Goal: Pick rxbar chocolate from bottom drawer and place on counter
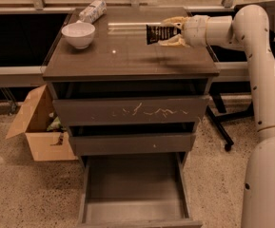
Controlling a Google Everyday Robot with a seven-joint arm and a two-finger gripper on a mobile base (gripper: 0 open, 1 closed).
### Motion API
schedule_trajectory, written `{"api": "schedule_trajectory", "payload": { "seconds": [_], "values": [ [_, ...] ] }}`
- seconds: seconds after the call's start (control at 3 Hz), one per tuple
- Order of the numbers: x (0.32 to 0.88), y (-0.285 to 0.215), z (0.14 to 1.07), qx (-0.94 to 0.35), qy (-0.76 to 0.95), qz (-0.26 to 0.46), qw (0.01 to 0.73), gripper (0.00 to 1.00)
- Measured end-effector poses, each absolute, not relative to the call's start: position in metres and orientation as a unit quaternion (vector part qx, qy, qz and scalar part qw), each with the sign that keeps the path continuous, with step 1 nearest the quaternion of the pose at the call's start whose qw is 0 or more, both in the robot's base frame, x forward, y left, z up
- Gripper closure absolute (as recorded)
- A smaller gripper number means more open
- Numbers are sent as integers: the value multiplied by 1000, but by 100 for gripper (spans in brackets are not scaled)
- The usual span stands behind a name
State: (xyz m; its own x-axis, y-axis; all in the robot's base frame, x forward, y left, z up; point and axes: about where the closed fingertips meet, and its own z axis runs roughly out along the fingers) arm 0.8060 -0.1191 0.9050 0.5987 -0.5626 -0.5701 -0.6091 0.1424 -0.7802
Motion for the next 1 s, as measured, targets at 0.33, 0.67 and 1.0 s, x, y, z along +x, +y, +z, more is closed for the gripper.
{"api": "schedule_trajectory", "payload": {
  "seconds": [0.33, 0.67, 1.0],
  "values": [
    [814, -129, 899, -648, 460, 15, 607, 19],
    [821, -140, 894, -637, 470, 10, 610, 0],
    [821, -156, 902, -627, 472, -9, 620, 0]
  ]
}}
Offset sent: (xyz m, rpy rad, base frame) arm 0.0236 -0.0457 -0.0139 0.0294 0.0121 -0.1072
